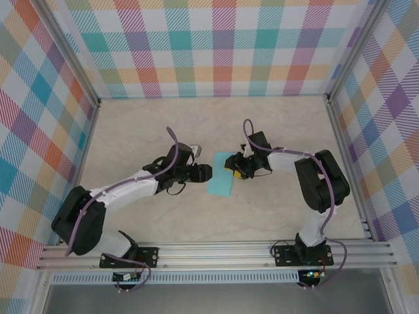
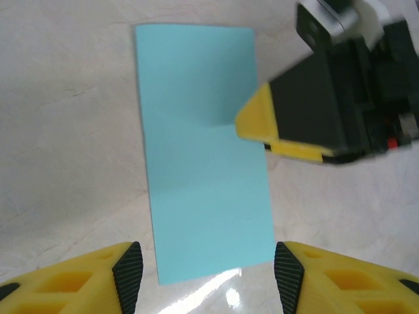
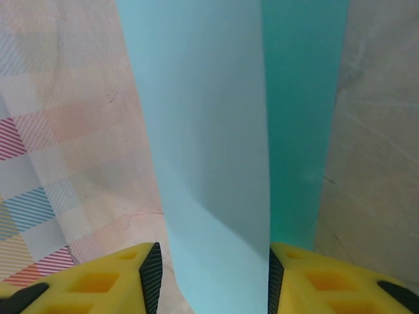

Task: Fold a paper plane with a square sheet of paper (fold left side to right side)
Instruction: Fold the triangle a second time at the center of the table.

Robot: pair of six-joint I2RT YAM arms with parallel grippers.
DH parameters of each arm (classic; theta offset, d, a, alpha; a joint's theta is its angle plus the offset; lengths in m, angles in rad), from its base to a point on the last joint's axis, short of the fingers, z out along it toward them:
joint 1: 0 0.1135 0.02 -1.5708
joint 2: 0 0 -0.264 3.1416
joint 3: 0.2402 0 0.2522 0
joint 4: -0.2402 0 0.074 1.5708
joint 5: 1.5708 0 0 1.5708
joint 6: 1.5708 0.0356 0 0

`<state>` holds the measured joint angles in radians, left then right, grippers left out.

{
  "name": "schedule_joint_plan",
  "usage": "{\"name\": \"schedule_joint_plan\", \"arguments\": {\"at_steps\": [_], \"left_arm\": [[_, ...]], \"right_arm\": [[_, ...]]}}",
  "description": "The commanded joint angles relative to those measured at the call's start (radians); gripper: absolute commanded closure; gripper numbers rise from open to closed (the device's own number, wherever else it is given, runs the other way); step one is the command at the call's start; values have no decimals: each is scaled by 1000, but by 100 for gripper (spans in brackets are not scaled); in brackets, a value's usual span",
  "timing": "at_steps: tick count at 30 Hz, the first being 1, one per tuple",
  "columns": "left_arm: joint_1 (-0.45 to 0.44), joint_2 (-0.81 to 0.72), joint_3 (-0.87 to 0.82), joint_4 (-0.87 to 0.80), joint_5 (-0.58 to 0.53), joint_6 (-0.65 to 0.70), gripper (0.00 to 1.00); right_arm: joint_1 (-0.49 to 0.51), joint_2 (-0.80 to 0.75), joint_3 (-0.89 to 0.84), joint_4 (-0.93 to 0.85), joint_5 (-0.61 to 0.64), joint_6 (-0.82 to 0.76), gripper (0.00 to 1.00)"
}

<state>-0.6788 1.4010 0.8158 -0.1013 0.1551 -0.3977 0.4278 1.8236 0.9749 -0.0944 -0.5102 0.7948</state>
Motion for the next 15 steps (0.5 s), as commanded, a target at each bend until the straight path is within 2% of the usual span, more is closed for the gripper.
{"name": "schedule_joint_plan", "arguments": {"at_steps": [1,5,9,15], "left_arm": [[-63,-75,-52,3,-73,123,40],[-165,-115,-79,-11,-115,223,37],[-277,-73,-48,-50,-192,286,33],[-366,89,65,-100,-306,319,29]], "right_arm": [[6,-7,33,-5,-27,9,57],[5,-17,53,-46,-33,17,65],[5,-6,89,-103,-33,9,75],[6,8,120,-150,-28,-4,77]]}}
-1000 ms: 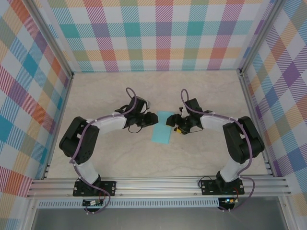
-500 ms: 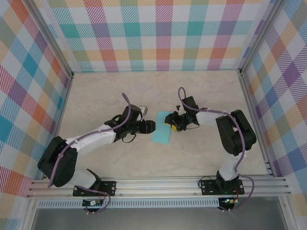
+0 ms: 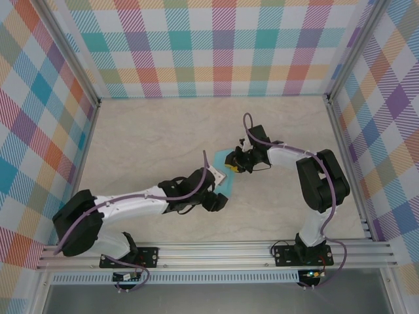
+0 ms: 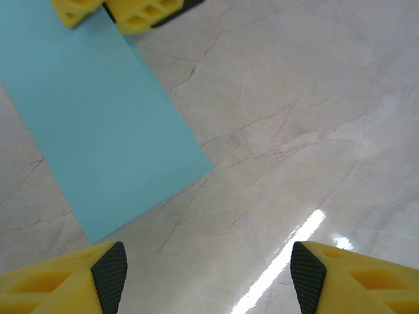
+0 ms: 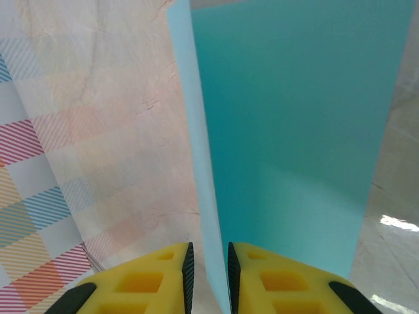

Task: Fold a paper plane with a square sheet of paper (fold left side to right side)
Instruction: Fold the triangle a second time at the center of the table.

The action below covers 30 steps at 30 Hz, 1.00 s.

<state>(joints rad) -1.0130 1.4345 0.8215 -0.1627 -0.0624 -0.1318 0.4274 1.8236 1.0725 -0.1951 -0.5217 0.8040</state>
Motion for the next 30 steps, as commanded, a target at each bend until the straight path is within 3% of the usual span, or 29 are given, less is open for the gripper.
{"name": "schedule_joint_plan", "arguments": {"at_steps": [1,6,12,18,30], "left_arm": [[-42,83,80,-39,-101,57,28],[-88,196,163,-50,-175,79,25],[-119,297,237,-97,-349,86,23],[-142,366,283,-106,-453,103,26],[-148,340,253,-123,-448,96,77]], "right_arm": [[5,11,23,-52,-18,-13,77],[7,12,32,-63,-12,-19,77],[8,16,40,-67,-15,-20,77],[7,18,40,-69,-14,-21,77],[1,-11,87,-160,50,-90,71]]}}
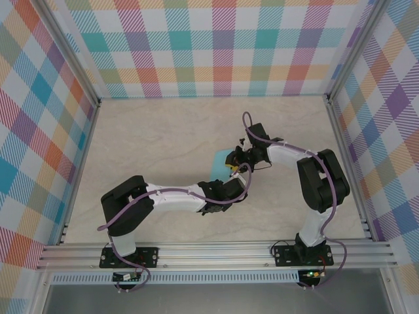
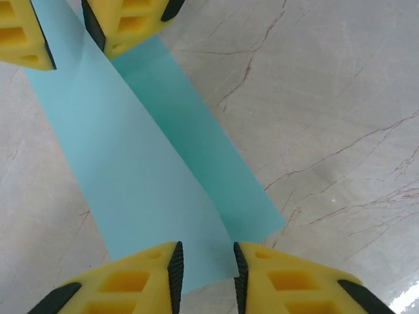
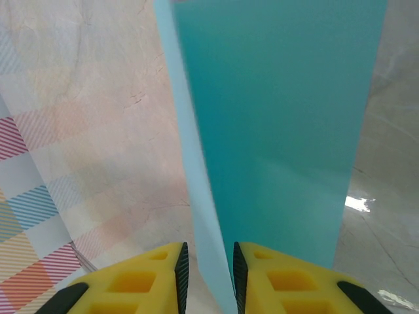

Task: Fold a paper plane with a square sheet of paper (fold left side to right side)
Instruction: Fold the triangle a second time at the center of the table.

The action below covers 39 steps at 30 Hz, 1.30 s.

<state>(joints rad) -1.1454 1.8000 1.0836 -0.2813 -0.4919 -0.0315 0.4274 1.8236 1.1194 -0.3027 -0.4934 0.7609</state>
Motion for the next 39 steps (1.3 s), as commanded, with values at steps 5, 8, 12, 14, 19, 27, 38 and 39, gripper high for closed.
{"name": "schedule_joint_plan", "arguments": {"at_steps": [5,8,12,14,19,27,38,39], "left_arm": [[-9,-46,-21,-5,3,-10,91],[8,-58,-26,-5,35,-20,96],[38,-88,-38,29,106,-40,99],[56,-106,-46,38,143,-49,100],[127,-146,-63,48,274,-77,99],[243,-179,-101,95,477,-141,99],[356,-147,-103,87,640,-116,99],[363,-142,-99,84,643,-111,99]], "right_arm": [[-10,-48,66,-103,55,-82,65],[-23,-87,63,-127,82,-100,61],[-46,-162,37,-154,116,-122,55],[-58,-202,16,-166,131,-132,53],[-74,-311,-67,-195,178,-160,51],[-70,-365,-255,-90,114,-144,63],[-13,-278,-274,-24,115,-152,66],[-5,-268,-270,-20,116,-152,66]]}}
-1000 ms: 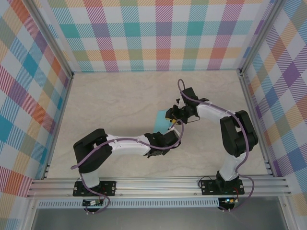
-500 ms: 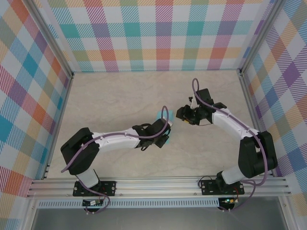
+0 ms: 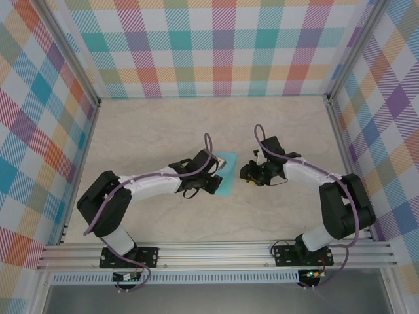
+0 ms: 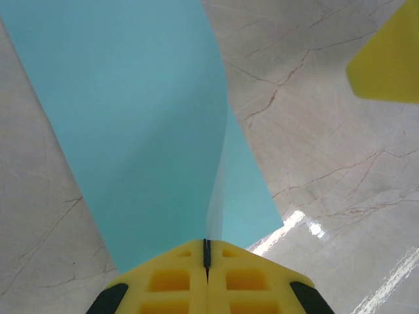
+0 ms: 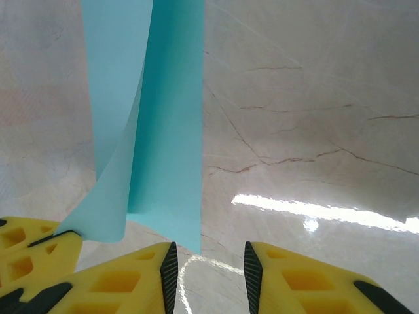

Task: Fold a paper plane with a square sheet of paper (fold left side to right side)
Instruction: Fold the triangle a second time at the center of the table.

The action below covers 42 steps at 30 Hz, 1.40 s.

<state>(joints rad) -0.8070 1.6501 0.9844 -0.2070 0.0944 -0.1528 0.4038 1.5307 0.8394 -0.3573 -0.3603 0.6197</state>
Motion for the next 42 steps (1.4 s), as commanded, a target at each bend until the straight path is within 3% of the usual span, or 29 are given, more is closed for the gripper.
{"name": "schedule_joint_plan", "arguments": {"at_steps": [1,3,8,12,27,42], "left_arm": [[31,13,2,6,61,14,99],[43,20,10,-3,69,23,99],[63,24,18,-21,81,43,99],[72,20,24,-45,88,57,99],[86,51,84,-139,39,114,100],[114,151,165,-156,1,153,100]], "right_arm": [[26,33,15,38,-16,-8,66],[42,49,19,50,-19,-2,68],[81,95,25,113,-53,47,85],[116,147,44,136,-57,67,89],[162,258,99,22,24,29,90],[183,272,119,-31,57,13,90]]}}
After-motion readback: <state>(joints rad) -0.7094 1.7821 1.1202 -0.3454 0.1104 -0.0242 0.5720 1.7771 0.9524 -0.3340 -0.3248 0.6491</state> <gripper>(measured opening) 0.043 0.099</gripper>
